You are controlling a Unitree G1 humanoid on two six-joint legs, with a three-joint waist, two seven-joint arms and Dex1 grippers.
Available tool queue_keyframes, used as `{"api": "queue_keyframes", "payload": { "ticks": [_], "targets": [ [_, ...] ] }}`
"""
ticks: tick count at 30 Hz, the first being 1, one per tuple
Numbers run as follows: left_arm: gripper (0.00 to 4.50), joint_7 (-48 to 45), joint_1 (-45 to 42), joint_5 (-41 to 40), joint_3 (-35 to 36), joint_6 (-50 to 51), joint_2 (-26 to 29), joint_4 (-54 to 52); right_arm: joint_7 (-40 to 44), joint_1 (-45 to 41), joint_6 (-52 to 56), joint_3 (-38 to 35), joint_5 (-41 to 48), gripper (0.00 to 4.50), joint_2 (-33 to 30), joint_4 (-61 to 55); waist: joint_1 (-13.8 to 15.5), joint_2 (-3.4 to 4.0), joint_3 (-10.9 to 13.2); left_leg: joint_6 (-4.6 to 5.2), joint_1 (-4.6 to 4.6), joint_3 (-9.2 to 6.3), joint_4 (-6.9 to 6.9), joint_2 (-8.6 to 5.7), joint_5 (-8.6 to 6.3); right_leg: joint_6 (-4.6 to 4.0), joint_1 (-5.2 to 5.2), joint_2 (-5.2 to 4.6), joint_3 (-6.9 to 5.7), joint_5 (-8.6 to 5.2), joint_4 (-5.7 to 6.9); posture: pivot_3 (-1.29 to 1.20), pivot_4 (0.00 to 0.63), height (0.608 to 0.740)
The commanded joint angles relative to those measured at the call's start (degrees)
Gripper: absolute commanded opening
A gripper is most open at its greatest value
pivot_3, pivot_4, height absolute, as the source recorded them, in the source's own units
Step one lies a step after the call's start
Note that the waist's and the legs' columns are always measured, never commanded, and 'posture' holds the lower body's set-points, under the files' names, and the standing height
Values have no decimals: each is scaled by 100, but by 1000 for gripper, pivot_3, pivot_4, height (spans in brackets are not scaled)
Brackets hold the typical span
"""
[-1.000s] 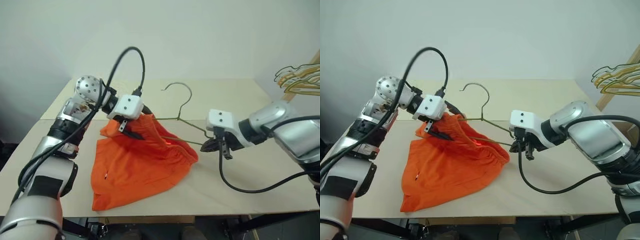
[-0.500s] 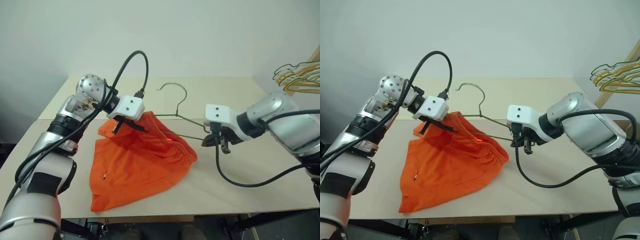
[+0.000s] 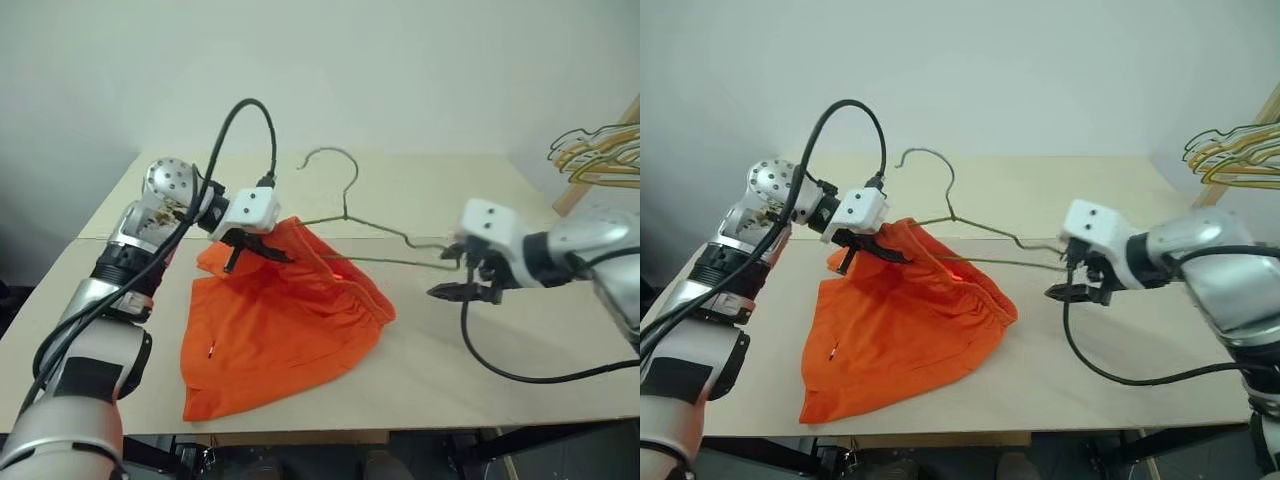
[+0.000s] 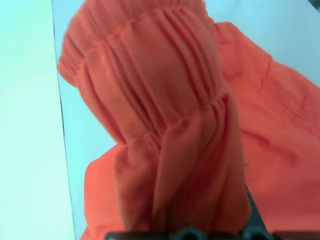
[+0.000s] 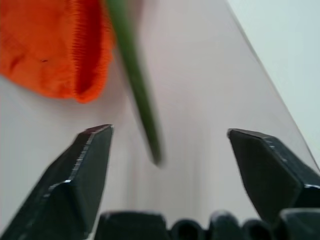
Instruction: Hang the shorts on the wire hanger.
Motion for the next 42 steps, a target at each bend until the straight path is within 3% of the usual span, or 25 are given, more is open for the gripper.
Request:
{"api": "queue_keyframes", "payload": {
  "ticks": [1, 5, 7, 9, 12, 15, 19, 22, 25, 36, 42],
  "targets": [
    [37, 91, 84, -105, 318, 271, 42, -303, -432, 564, 156, -1574, 276, 4458, 236, -207, 6, 0, -1, 0, 2, -1, 0, 0, 0, 0, 3, 1, 0, 0, 0, -120, 0, 740],
    [37, 97, 183, -132, 395, 479, 34, -488, -262, 2056, -361, -3041, 698, 4458, 939, -408, 56, -9, -7, 0, 0, -21, 1, -4, 0, 1, 13, 6, -14, 1, -2, -114, 0, 740],
    [37, 95, 194, -103, 414, 477, 28, -490, -222, 3018, -638, -3072, 788, 4458, 1355, -590, 78, -9, -8, 3, -1, -22, 5, -11, -2, 3, 16, 3, -11, 2, -2, -120, 0, 740],
    [37, 88, 193, -83, 429, 483, 19, -482, -389, 3447, -696, -2742, 866, 4458, 1693, -778, 78, -8, -8, 4, 2, -24, 8, -12, -2, 5, 20, 3, -10, 3, -1, -123, 0, 740],
    [37, 72, 187, -76, 445, 504, -9, -503, -805, 3541, -695, -1829, 884, 4458, 2290, -961, -26, -1, -11, 2, 16, -14, 13, -9, -1, 5, 21, 5, 10, 2, -7, -118, 0, 740],
    [37, 65, 165, -74, 468, 567, -29, -538, -1375, 3085, -620, -936, 838, 4458, 3168, -623, -86, 4, -12, 40, 80, -4, -5, -3, -23, 2, 69, 20, 32, -1, -13, -110, 0, 740],
    [37, 42, 193, -75, 490, 600, -1, -601, -1897, 2508, -496, -428, 842, 4458, 3920, -107, -132, 8, -14, 35, 112, 0, -32, -7, -20, 0, 85, 20, 46, -2, -12, -94, 0, 740],
    [37, 39, 232, -91, 504, 669, 30, -707, -2001, 2232, -320, -164, 917, 4458, 4085, 170, -102, 9, -14, -2, 97, -10, -38, -9, 1, 1, 82, 17, 36, -1, -4, -80, 0, 740],
    [37, 23, 289, -120, 526, 743, 91, -839, -1971, 2150, -345, 25, 965, 3869, 4093, 261, -90, 9, -14, 1, 89, -17, -38, -14, -1, 3, 77, 7, 36, 0, -3, -70, 0, 740],
    [37, 61, 424, -102, 626, 801, 270, -906, -1838, 2344, -358, -467, 1450, 69, 3470, 220, 5, 8, -14, 6, 96, -10, -34, -14, -3, 9, 86, 10, 44, -2, -7, -74, 0, 740],
    [37, -146, 668, -446, 639, 515, 561, -988, -1448, 2137, -262, -968, 1921, 22, 2879, 304, 1, 9, -14, 6, 93, -10, -35, -13, -4, 10, 84, 9, 44, -2, -9, -81, 0, 740]
  ]
}}
